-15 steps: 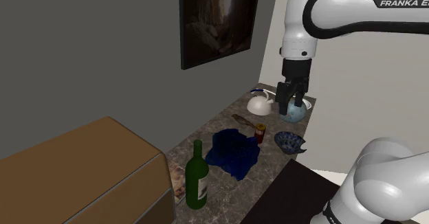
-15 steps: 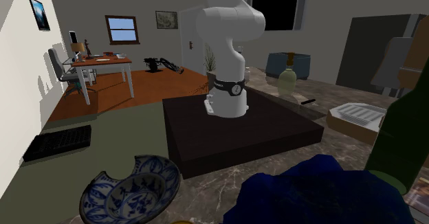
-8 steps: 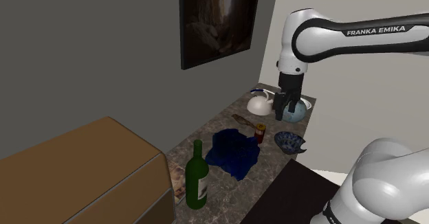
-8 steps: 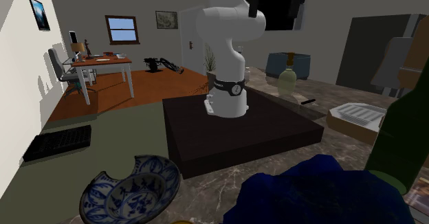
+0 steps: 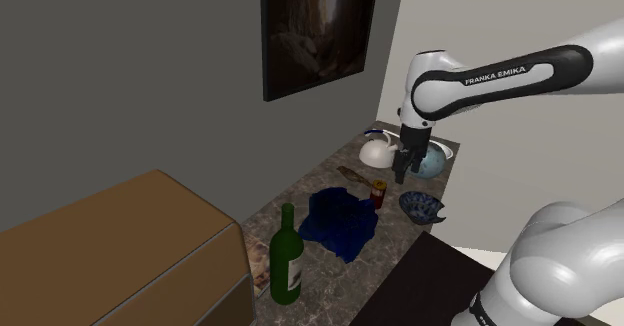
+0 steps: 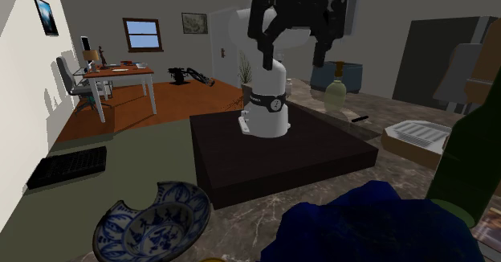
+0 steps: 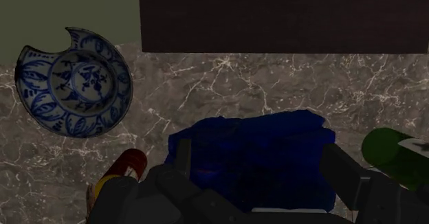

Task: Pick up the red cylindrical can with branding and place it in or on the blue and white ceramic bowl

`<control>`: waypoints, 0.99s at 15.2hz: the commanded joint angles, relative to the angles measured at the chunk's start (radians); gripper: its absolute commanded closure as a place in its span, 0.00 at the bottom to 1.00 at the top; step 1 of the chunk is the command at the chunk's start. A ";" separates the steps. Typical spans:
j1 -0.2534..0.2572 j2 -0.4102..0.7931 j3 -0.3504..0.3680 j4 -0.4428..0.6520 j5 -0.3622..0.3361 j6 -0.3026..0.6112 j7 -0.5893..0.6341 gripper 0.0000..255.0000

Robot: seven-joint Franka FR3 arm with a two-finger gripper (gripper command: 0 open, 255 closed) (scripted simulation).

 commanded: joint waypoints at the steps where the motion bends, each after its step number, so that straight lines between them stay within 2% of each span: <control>1: -0.008 0.071 -0.037 0.005 -0.015 0.082 -0.044 0.00; 5: -0.015 0.211 -0.103 0.023 -0.019 0.228 -0.126 0.00; 8: -0.012 0.328 -0.150 0.054 0.002 0.331 -0.198 0.00; 11: -0.007 0.452 -0.190 0.098 0.052 0.424 -0.285 0.00; 15: -0.011 0.627 -0.218 0.180 0.169 0.524 -0.426 0.00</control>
